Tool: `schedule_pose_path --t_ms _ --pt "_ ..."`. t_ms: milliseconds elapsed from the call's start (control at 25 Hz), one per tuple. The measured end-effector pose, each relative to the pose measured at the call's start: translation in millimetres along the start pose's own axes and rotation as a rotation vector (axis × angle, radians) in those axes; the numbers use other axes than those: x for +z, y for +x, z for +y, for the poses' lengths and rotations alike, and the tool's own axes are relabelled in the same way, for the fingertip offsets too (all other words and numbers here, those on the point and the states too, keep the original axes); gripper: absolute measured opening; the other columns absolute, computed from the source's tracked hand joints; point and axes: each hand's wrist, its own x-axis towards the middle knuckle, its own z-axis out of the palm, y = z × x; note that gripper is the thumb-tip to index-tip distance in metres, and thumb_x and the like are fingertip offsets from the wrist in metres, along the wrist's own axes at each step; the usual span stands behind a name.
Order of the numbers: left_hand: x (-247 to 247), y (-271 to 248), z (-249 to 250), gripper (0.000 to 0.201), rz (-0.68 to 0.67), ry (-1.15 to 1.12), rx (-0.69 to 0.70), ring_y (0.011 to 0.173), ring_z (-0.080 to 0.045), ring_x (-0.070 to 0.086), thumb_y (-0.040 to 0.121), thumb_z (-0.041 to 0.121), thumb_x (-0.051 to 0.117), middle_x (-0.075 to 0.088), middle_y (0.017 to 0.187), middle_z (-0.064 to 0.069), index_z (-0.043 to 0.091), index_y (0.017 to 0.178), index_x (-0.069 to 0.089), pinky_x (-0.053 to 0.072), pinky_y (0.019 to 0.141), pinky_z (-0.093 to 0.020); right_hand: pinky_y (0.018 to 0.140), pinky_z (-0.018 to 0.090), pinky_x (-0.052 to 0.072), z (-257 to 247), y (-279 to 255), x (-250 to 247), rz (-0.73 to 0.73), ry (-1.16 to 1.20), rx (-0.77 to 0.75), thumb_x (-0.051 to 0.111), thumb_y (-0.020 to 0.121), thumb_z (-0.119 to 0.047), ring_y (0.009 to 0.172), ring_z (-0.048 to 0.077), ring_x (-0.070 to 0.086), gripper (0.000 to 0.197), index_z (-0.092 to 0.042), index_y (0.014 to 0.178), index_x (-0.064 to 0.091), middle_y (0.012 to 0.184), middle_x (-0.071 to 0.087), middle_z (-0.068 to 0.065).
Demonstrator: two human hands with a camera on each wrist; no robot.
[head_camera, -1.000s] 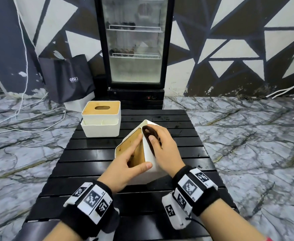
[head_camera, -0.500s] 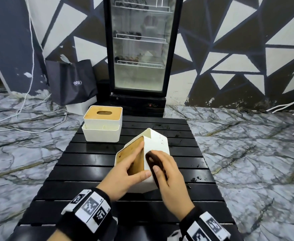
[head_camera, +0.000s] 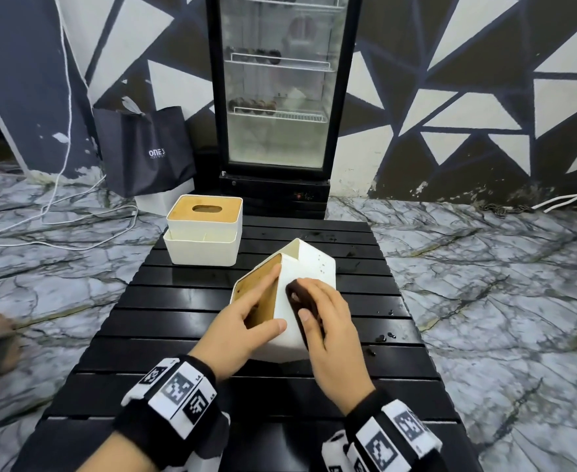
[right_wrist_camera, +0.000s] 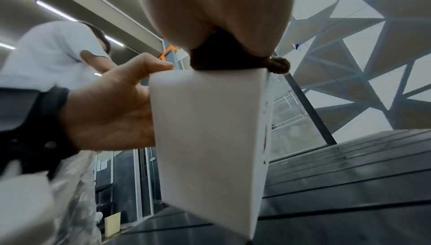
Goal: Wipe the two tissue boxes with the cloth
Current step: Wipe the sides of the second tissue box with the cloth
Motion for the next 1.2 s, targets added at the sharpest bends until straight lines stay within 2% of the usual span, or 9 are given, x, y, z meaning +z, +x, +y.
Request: schedule_pose_path --t_ms 80,160,280,480,560,680,840,960,1200 --pt "-0.3 1.7 -1.2 0.075 0.014 -0.037 -0.001 0.117 -0.006 0.053 0.061 0.043 0.062 0.050 0.136 0.019 0.061 0.130 0.038 0.042 0.104 -0.031 0.100 0.007 0.024 5.8 -6.7 -3.5 0.004 -0.035 -0.049 0.039 0.091 -0.028 0.121 -0.006 0.036 0.036 -0.037 0.125 0.044 0.124 0.040 -0.030" --pt "-1.4 3.6 0.2 0.074 0.002 -0.067 -0.001 0.107 -0.004 0.056 0.059 0.041 0.061 0.055 0.132 0.013 0.062 0.127 0.041 0.044 0.094 -0.022 0.101 0.007 0.023 14.3 -5.3 -9.1 0.020 -0.038 -0.052 0.040 0.090 -0.028 0.120 -0.008 0.035 0.036 -0.031 0.125 0.047 0.125 0.039 -0.027" --pt "-2.7 4.9 1.9 0.074 -0.024 -0.084 -0.019 0.097 -0.001 0.055 0.057 0.041 0.061 0.060 0.122 0.011 0.062 0.126 0.042 0.040 0.081 -0.012 0.102 0.016 0.028 26.3 9.1 -16.9 0.034 -0.042 0.031 0.040 0.089 -0.027 0.118 0.001 0.040 0.035 -0.026 0.123 0.050 0.121 0.043 -0.022" --pt "-2.8 5.4 3.9 0.074 -0.045 -0.069 -0.033 0.098 -0.007 0.053 0.056 0.042 0.060 0.060 0.122 0.007 0.061 0.126 0.043 0.039 0.085 -0.021 0.105 0.034 0.033 32.1 47.1 -29.3 0.062 -0.081 0.107 0.044 0.090 -0.009 0.118 0.017 0.043 0.034 -0.014 0.123 0.052 0.121 0.048 -0.003" --pt "-1.9 4.7 4.3 0.074 -0.044 -0.059 -0.027 0.096 -0.006 0.053 0.056 0.042 0.060 0.061 0.118 0.009 0.059 0.126 0.044 0.039 0.085 -0.020 0.106 0.039 0.033 27.9 56.7 -27.6 0.065 -0.075 0.118 0.044 0.090 -0.006 0.119 0.020 0.043 0.035 -0.013 0.124 0.051 0.124 0.050 0.003" --pt "-3.2 4.3 3.7 0.072 -0.019 -0.061 -0.010 0.085 0.001 0.052 0.056 0.041 0.059 0.061 0.103 0.018 0.060 0.124 0.044 0.039 0.077 -0.011 0.106 0.035 0.031 19.8 52.9 -17.3 0.028 -0.106 0.040 0.041 0.087 -0.013 0.120 0.018 0.041 0.039 -0.012 0.125 0.050 0.125 0.049 0.003" --pt "-4.6 3.9 4.9 0.072 -0.046 -0.076 0.007 0.092 0.003 0.053 0.059 0.034 0.060 0.060 0.120 0.018 0.057 0.125 0.044 0.038 0.079 -0.009 0.105 0.036 0.032 21.9 46.3 -20.4 0.012 -0.114 -0.008 0.041 0.087 -0.014 0.119 0.016 0.042 0.038 -0.012 0.124 0.051 0.121 0.047 -0.005" --pt "-1.0 4.5 8.4 0.070 -0.062 -0.031 0.010 0.085 0.012 0.052 0.063 0.027 0.060 0.059 0.094 0.033 0.054 0.126 0.043 0.036 0.075 -0.002 0.105 0.040 0.035 27.3 60.7 -29.2 0.059 -0.080 0.070 0.043 0.089 -0.010 0.117 0.020 0.046 0.036 -0.011 0.124 0.050 0.121 0.050 -0.001" --pt "-1.5 4.8 7.1 0.069 -0.038 -0.025 0.016 0.084 0.012 0.052 0.069 0.019 0.055 0.058 0.089 0.032 0.052 0.128 0.041 0.036 0.074 -0.001 0.106 0.039 0.033 25.0 48.5 -20.7 0.004 -0.109 -0.019 0.041 0.089 -0.014 0.121 0.019 0.042 0.040 -0.013 0.128 0.047 0.127 0.047 0.001"
